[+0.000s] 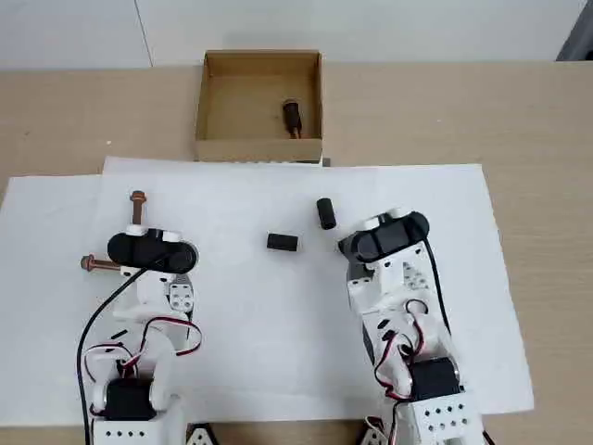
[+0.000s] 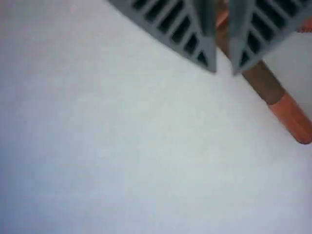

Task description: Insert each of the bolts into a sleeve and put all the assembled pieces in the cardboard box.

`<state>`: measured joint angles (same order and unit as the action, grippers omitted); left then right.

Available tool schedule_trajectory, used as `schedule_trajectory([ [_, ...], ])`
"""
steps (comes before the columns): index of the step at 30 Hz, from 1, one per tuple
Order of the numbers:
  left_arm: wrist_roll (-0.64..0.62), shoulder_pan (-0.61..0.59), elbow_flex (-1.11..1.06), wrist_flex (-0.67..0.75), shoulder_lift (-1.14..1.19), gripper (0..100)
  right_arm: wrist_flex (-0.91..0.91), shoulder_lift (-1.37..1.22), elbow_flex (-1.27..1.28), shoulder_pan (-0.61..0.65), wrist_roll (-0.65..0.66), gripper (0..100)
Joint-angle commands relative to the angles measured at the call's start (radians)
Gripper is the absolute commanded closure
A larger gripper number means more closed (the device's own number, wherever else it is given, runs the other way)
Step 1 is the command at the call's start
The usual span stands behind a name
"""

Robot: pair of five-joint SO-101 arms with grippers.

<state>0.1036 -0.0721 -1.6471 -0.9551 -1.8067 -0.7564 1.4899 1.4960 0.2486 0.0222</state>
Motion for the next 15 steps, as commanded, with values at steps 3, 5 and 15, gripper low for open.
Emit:
schedule_trajectory([
  [3, 0.044, -0.006, -0.002, 0.020, -0.008, 99, -0.077, -0.002, -0.137, -0.012, -0.058, 99.5],
  [5, 0.095, -0.009, -0.018, 0.023, -0.008, 99, -0.104, -0.004, -0.181, -0.010, -0.058, 99.5],
  [15, 0.146, -0.003, -0.035, 0.025, -0.008, 99, -0.239, -0.357, -0.519, -0.013, -0.132, 99.5],
])
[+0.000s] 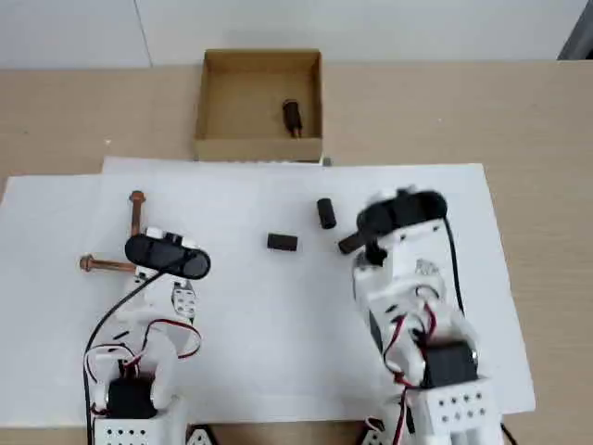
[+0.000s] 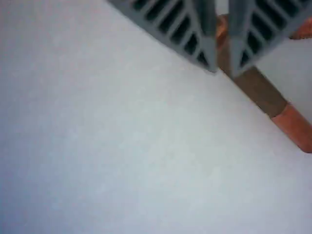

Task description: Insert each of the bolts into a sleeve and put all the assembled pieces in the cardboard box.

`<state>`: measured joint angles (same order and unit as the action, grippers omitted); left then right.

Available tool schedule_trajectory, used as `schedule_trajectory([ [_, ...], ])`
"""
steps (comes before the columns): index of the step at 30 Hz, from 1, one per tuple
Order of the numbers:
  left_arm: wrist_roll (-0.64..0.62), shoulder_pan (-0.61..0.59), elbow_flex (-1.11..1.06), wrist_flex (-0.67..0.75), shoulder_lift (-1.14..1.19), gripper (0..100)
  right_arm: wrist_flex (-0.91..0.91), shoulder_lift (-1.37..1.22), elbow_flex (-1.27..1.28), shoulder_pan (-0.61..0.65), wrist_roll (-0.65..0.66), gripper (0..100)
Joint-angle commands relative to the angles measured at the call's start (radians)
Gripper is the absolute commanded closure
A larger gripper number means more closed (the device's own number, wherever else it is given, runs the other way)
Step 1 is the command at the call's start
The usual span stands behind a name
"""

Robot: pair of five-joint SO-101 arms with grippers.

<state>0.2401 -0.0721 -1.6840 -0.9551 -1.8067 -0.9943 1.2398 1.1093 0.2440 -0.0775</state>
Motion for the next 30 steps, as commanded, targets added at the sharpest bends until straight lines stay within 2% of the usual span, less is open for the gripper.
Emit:
schedule_trajectory([
  [1, 0.009, -0.003, 0.002, 0.025, -0.008, 99, 0.001, -0.145, -0.158, -0.008, -0.035, 99.5],
  [15, 0.009, -0.003, 0.002, 0.025, -0.008, 99, 0.099, -0.509, -0.408, -0.007, -0.031, 99.5],
  [25, 0.006, -0.006, 0.002, 0.025, -0.008, 99, 0.104, -0.874, -0.736, -0.008, -0.031, 99.5],
  [30, 0.005, -0.008, 0.002, 0.025, -0.009, 99, 0.197, -1.055, -0.887, -0.008, -0.012, 99.5],
])
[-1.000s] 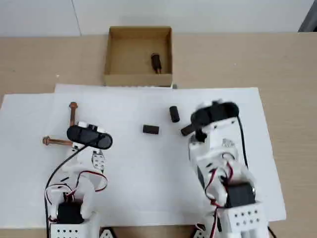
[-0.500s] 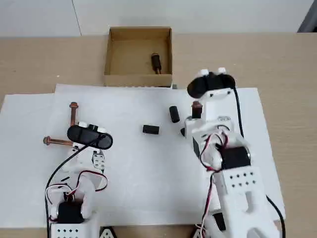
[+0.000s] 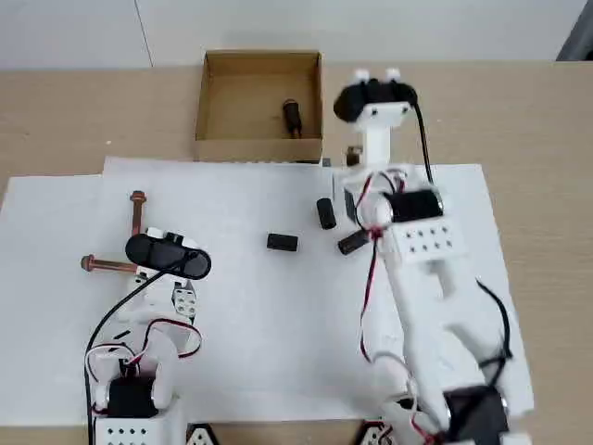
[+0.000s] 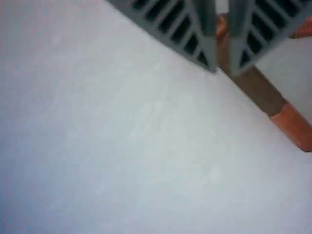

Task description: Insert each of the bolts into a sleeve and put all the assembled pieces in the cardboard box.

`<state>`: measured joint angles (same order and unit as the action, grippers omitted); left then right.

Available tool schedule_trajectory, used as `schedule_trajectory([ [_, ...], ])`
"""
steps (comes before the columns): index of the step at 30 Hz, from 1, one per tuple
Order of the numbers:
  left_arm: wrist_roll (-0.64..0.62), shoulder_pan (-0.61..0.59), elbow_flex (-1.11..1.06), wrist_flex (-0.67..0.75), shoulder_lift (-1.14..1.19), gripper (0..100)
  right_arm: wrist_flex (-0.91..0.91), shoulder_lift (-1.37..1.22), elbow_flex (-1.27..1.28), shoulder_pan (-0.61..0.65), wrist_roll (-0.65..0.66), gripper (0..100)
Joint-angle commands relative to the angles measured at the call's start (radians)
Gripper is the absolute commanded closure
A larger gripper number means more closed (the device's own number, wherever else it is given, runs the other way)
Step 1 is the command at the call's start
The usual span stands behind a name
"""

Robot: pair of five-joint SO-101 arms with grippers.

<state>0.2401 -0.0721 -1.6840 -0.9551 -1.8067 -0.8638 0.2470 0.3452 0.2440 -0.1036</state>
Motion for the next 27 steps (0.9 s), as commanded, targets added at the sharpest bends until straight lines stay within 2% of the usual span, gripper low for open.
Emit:
schedule_trajectory([
  [1, 0.005, -0.008, 0.002, 0.025, -0.009, 99, 0.090, -0.097, -0.147, -0.007, 0.034, 99.5],
  [6, 0.005, -0.005, 0.002, 0.023, -0.009, 99, 0.185, -0.274, -0.299, -0.004, 0.098, 99.5],
  [16, 0.005, -0.005, 0.002, 0.021, -0.009, 99, 0.255, -0.627, -0.717, 0.002, 0.147, 99.5],
  [27, 0.005, -0.005, 0.002, 0.020, -0.009, 99, 0.254, -0.949, -1.086, 0.084, 0.181, 99.5],
])
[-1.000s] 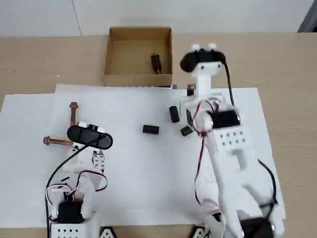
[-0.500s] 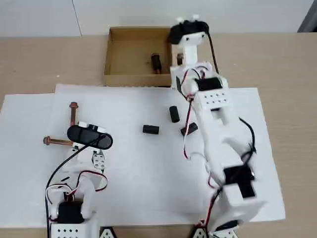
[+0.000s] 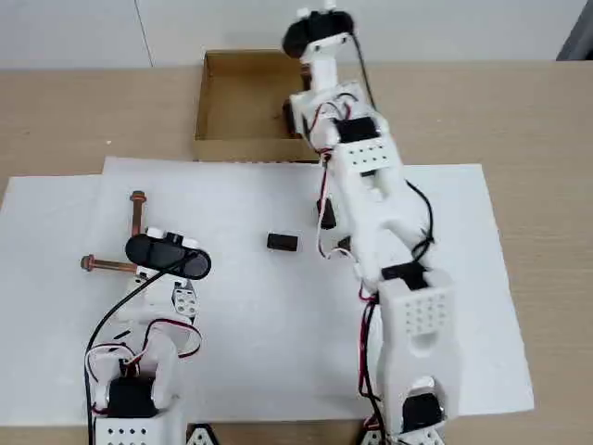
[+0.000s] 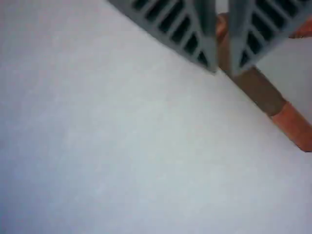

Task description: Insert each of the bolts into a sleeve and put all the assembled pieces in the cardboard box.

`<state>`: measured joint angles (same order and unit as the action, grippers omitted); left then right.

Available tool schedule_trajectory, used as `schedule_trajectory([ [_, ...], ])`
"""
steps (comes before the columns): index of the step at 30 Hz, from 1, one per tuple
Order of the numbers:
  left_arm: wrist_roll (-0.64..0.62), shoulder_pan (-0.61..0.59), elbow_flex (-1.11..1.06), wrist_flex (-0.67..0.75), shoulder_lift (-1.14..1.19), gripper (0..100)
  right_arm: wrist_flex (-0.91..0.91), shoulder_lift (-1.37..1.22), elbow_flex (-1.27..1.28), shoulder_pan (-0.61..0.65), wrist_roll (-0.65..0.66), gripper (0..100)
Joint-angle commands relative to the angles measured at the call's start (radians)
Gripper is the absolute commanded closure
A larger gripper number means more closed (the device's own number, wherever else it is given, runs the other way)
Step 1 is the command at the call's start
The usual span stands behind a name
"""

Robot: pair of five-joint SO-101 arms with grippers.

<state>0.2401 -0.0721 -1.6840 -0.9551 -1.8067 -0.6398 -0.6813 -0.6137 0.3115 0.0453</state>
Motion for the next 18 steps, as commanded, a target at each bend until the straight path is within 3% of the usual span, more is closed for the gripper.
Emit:
schedule_trajectory([
  [1, 0.005, -0.005, 0.002, 0.020, -0.009, 99, 0.031, -0.047, -0.152, 0.019, 0.043, 99.5],
  [7, 0.005, -0.005, 0.002, 0.020, -0.009, 99, 0.022, -0.160, -0.247, 0.019, 0.049, 97.6],
  [12, 0.005, -0.005, 0.002, 0.020, -0.009, 99, -0.077, -0.182, -0.255, 0.021, 0.049, 84.2],
  [18, 0.005, -0.003, 0.002, 0.020, -0.009, 99, -0.102, -0.177, -0.293, 0.016, 0.049, 86.6],
])
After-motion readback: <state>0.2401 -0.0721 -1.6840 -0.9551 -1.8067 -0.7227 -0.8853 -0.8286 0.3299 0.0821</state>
